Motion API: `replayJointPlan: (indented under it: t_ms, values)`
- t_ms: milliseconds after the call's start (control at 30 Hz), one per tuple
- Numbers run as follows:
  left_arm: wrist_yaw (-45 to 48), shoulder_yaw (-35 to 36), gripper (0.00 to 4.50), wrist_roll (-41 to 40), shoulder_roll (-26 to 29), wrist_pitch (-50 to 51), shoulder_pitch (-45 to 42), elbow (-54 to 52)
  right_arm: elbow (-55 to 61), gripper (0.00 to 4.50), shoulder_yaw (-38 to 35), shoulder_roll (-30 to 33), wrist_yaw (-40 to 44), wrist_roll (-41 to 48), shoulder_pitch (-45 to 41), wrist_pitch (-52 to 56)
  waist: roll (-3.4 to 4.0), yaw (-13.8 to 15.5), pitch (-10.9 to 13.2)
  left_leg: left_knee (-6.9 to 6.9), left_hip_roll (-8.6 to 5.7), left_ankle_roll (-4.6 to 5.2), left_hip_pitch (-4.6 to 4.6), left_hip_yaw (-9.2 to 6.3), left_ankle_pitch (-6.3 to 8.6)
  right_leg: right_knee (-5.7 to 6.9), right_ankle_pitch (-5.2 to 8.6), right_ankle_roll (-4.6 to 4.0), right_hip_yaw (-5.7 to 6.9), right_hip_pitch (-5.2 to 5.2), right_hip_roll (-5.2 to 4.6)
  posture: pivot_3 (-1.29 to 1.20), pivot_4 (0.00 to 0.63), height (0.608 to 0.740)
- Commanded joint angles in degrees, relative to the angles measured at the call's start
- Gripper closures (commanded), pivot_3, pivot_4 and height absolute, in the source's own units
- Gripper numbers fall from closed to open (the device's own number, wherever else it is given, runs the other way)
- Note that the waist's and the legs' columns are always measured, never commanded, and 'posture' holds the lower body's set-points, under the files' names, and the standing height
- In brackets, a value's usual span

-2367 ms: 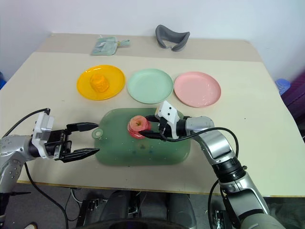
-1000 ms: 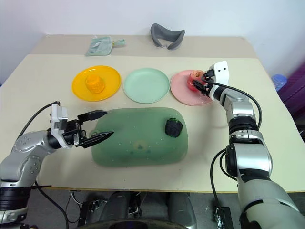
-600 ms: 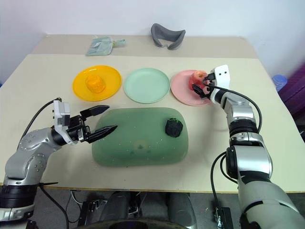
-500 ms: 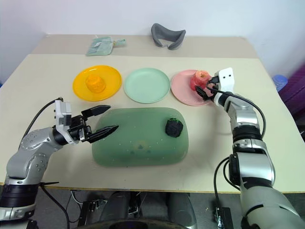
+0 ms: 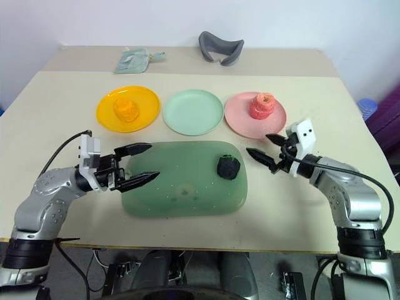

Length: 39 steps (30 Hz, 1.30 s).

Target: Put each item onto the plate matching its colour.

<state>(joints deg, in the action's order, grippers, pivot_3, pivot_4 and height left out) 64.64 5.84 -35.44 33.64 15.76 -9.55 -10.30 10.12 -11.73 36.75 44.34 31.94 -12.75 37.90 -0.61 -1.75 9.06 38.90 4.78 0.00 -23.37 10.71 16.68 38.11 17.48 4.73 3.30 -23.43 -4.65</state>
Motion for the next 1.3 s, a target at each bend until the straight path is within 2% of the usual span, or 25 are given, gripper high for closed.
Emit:
replayJointPlan:
  t_ms: [33, 233, 533, 633, 733, 933, 1067, 1167, 1300]
  values:
    - [1.1, 0.2, 0.0, 0.3, 0.6, -1.0, -1.2, 0.3, 4.3, 0.02, 0.5, -1.2, -0.5, 2.9, 0.0, 2.1, 0.0, 0.1, 0.0, 0.01, 0.0, 0.0, 0.0, 0.0, 0.0, 0.0, 0.0, 0.0, 0.0, 0.0, 0.0, 0.0, 0.15, 0.74]
    - [1.7, 0.4, 0.0, 0.3, 0.9, -0.9, -1.3, 0.5, 5.8, 0.02, 3.3, -2.0, 0.4, 3.7, 1.0, 3.8, 0.0, 1.1, 0.0, 0.06, -0.01, 0.03, -0.01, 0.0, 0.02, 0.0, 0.0, 0.0, 0.0, 0.01, -0.01, 0.0, 0.15, 0.74]
    - [0.6, 1.2, 0.0, 0.1, 1.5, -0.8, 1.1, -1.7, 6.0, 0.02, 7.6, -1.3, 3.3, 3.7, 2.8, 5.4, -0.02, 1.0, 0.0, 0.09, -0.01, 0.08, -0.02, -0.03, 0.05, -0.01, 0.0, 0.0, 0.0, 0.02, -0.02, 0.0, 0.15, 0.74]
    - [0.2, 1.4, 0.0, 0.0, 1.6, -0.8, 1.7, -2.3, 5.7, 0.79, 9.0, -1.8, 2.7, 2.7, 1.9, 5.1, -0.02, 1.0, 0.0, 0.09, -0.01, 0.08, -0.02, -0.04, 0.05, -0.01, 0.0, 0.0, 0.01, 0.02, -0.01, 0.0, 0.15, 0.74]
    - [-0.4, 1.6, 0.0, -0.1, 1.8, -0.8, 2.1, -2.7, 5.5, 2.24, 10.4, -2.2, 1.5, 0.9, 0.7, 3.9, -0.02, 1.0, 0.0, 0.09, -0.01, 0.08, -0.02, -0.04, 0.05, -0.01, 0.0, 0.0, 0.0, 0.02, -0.02, 0.0, 0.15, 0.74]
    - [-2.2, 2.0, 0.0, 0.0, 1.3, -0.9, 3.1, -3.3, 1.6, 2.24, 12.1, -7.2, -4.1, -4.9, -6.4, -2.2, -0.02, 0.9, 0.0, 0.1, -0.01, 0.08, -0.02, -0.03, 0.05, 0.0, 0.0, 0.0, 0.01, 0.01, -0.02, 0.0, 0.15, 0.74]
    - [-7.8, 2.2, 0.0, 3.0, -0.3, -1.9, 1.7, -1.9, -2.3, 2.24, 12.8, -11.3, -7.6, -8.2, -12.7, -6.3, -0.02, 0.9, 0.0, 0.09, -0.01, 0.08, -0.02, -0.01, 0.04, 0.01, 0.0, 0.0, 0.01, -0.01, -0.01, 0.0, 0.15, 0.74]
    - [-13.5, 2.6, 0.0, 6.2, -1.8, -2.8, -1.0, 1.2, -10.4, 2.24, 13.2, -15.7, -11.1, -11.9, -18.8, -11.7, -0.03, 1.0, 0.0, 0.12, -0.02, 0.08, -0.03, -0.01, 0.04, 0.01, -0.01, 0.0, 0.01, 0.0, -0.02, 0.0, 0.15, 0.74]
    - [-20.1, 3.3, 0.0, 10.2, -3.4, -4.2, -4.6, 4.7, -28.4, 2.24, 14.3, -21.0, -13.9, -18.0, -27.7, -24.3, -0.03, 0.7, 0.0, 0.12, -0.02, 0.08, -0.04, 0.06, 0.04, 0.01, -0.01, 0.0, 0.04, 0.0, 0.0, 0.0, 0.15, 0.74]
